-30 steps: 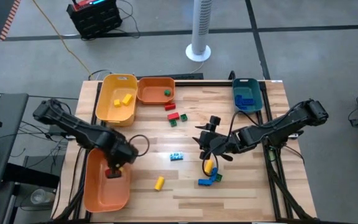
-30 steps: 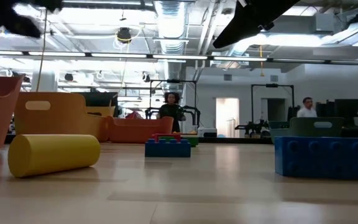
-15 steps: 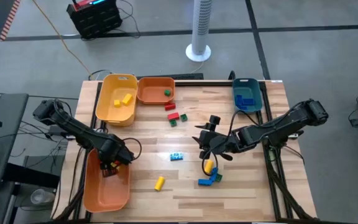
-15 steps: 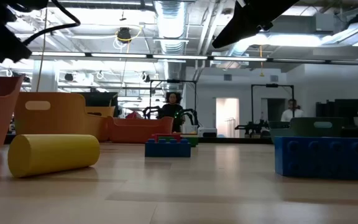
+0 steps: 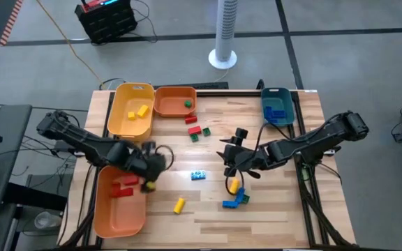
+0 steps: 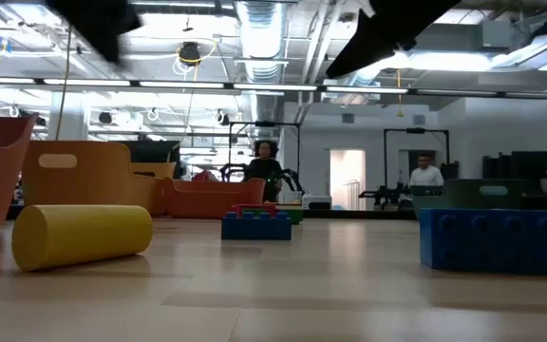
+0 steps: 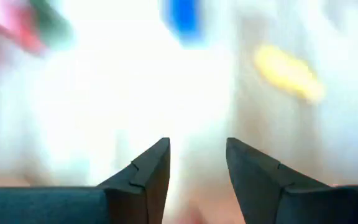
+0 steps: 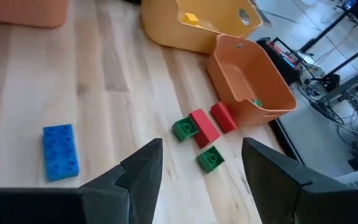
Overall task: Sort blocks
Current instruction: Put the yellow wooden block into the yellow bin
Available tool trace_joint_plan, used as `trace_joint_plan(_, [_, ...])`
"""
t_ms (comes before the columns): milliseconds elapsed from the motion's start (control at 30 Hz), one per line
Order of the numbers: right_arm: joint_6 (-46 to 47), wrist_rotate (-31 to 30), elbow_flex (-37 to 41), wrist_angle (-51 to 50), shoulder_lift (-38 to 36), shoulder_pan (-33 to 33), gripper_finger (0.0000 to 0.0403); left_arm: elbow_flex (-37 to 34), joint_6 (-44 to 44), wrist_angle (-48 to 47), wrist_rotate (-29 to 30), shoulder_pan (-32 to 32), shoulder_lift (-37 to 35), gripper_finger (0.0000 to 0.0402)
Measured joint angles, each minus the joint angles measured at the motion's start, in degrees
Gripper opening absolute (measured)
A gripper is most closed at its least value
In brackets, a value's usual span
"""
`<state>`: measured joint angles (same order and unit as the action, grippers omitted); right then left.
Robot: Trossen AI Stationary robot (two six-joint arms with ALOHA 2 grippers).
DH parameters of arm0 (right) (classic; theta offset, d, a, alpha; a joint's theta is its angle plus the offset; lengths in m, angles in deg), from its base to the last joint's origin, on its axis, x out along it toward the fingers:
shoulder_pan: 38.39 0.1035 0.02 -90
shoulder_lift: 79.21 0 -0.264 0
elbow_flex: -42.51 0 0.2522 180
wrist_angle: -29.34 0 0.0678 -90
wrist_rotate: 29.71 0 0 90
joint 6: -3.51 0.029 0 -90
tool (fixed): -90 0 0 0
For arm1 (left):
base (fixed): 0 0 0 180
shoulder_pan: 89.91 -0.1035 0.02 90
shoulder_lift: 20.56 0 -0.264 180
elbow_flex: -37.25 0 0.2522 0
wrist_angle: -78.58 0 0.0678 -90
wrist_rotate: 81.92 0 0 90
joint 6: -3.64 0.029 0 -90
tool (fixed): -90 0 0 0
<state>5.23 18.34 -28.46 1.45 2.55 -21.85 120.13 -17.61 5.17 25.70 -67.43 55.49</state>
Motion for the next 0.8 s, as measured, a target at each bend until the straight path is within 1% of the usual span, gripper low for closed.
trace_joint_plan(33, [-0.01,0.0,0.07,0.16,0.0,-0.48,0.023,0.0,1.56,1.65,3.39,-1.39,0.25,0.0149])
trace_joint_plan(67, [-0.03,0.0,0.42,0.73,-0.02,-0.99,0.023,0.02,3.35,2.65,5.02,-3.27,0.96,0.0149])
trace_joint_plan(200, [0.68,0.42,1.68,0.86,-0.02,-2.66,0.023,-0.05,10.24,6.41,5.45,-12.27,5.24,0.0148])
trace_joint_plan(267, [0.48,0.44,2.18,0.89,-0.02,-3.09,0.023,-0.07,14.32,10.06,5.09,-16.61,7.77,0.0148])
trace_joint_plan(300, [-0.02,0.46,2.25,0.8,-0.02,-3.22,0.023,-0.07,16.22,12.38,4.17,-18.67,8.99,0.0148])
trace_joint_plan(333, [-0.39,0.46,2.27,0.88,-0.02,-3.23,0.023,-0.07,17.66,14.34,1.69,-20.65,10.39,0.0148])
trace_joint_plan(433, [-0.75,0.46,2.27,0.64,-0.04,-3.22,0.023,-0.07,20.61,17.22,-9.91,-24.6,14.07,0.0148])
trace_joint_plan(467, [-0.62,0.44,2.25,-0.47,-0.04,-3.22,0.023,-0.08,21.26,17.23,-12.81,-24.81,15.01,0.0148])
trace_joint_plan(500, [-0.15,0.36,2.25,-2.15,-0.04,-3.11,0.023,-0.09,21.54,16.93,-14.41,-24.39,15.65,0.0148])
trace_joint_plan(567, [1.34,0.2,2.26,-5.01,-0.02,-2.79,0.023,-0.09,21.68,16.75,-16.11,-22.3,16.06,0.0148])
trace_joint_plan(633, [2.63,-0.1,2.25,-7.1,-0.02,-2.8,0.023,-0.1,21.1,17.45,-17.46,-19.15,15.82,0.0148])
trace_joint_plan(733, [3.26,-0.4,2.25,-8.19,-0.02,-2.99,0.023,-0.09,19.15,17.63,-17.84,-13.5,15.39,0.0148])
trace_joint_plan(800, [3.3,-0.44,2.26,-7.54,-0.02,-3.2,0.023,-0.09,15.42,17.66,-17.52,-9.86,15.41,0.0148])
